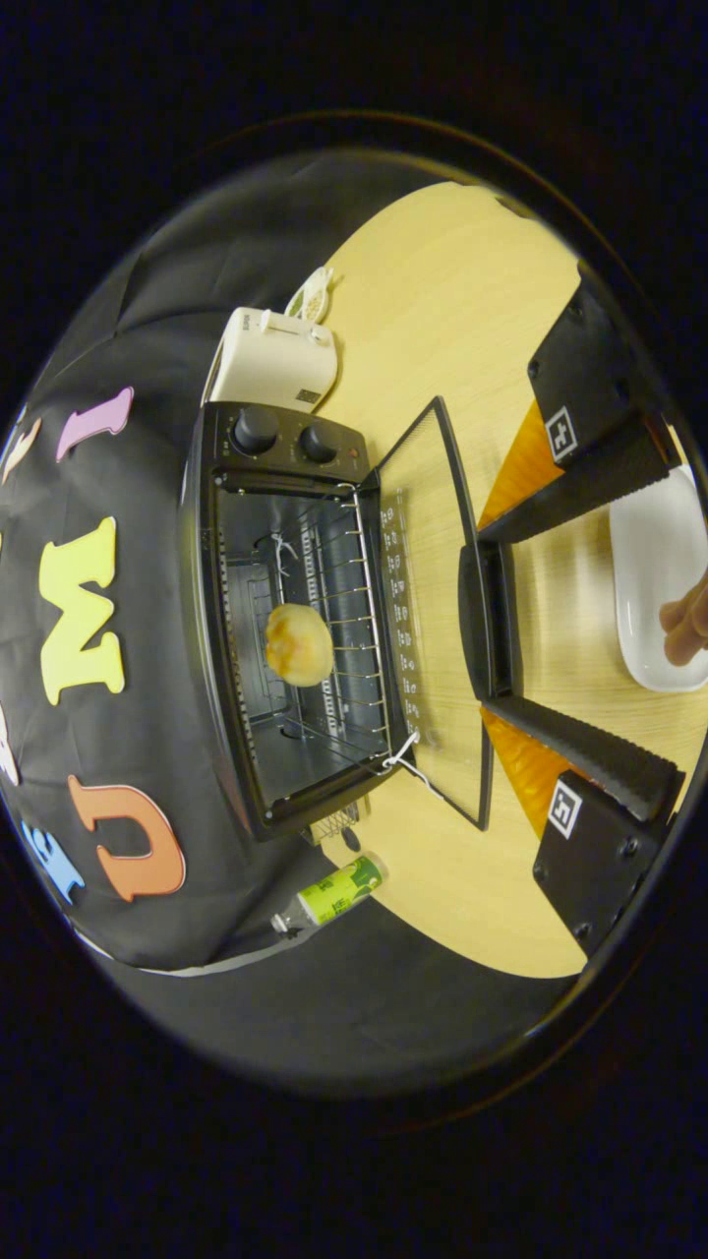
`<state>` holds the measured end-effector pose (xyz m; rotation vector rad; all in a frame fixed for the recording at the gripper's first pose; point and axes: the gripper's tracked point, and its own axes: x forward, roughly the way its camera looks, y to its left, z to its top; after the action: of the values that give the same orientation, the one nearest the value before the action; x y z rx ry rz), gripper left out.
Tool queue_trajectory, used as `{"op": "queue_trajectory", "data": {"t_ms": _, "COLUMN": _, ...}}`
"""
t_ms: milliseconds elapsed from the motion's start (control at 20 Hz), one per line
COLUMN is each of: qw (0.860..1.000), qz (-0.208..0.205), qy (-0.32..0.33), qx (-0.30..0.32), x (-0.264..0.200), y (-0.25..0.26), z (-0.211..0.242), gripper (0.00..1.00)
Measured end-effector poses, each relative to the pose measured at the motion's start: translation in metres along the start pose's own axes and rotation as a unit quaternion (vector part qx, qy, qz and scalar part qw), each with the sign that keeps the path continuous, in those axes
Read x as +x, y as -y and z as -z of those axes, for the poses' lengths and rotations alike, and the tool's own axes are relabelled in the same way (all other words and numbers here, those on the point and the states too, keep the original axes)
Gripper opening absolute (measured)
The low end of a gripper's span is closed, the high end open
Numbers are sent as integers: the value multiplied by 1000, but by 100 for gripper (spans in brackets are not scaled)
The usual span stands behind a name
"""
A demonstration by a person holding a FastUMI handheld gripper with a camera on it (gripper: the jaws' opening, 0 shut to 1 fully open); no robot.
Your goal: Open the toaster oven, put the food inside, and close the toaster oven door.
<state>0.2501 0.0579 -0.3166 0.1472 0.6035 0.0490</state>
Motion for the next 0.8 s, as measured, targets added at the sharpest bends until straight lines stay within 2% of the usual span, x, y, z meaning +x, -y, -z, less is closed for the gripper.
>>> {"op": "queue_trajectory", "data": {"t_ms": 200, "qw": 998, "qz": 4, "qy": 53, "qx": -43, "x": -10, "y": -9, "z": -29, "gripper": 100}}
{"op": "queue_trajectory", "data": {"t_ms": 450, "qw": 985, "qz": 13, "qy": 134, "qx": -104, "x": -13, "y": -20, "z": -70, "gripper": 100}}
{"op": "queue_trajectory", "data": {"t_ms": 800, "qw": 978, "qz": -18, "qy": 193, "qx": -82, "x": -11, "y": -28, "z": -103, "gripper": 100}}
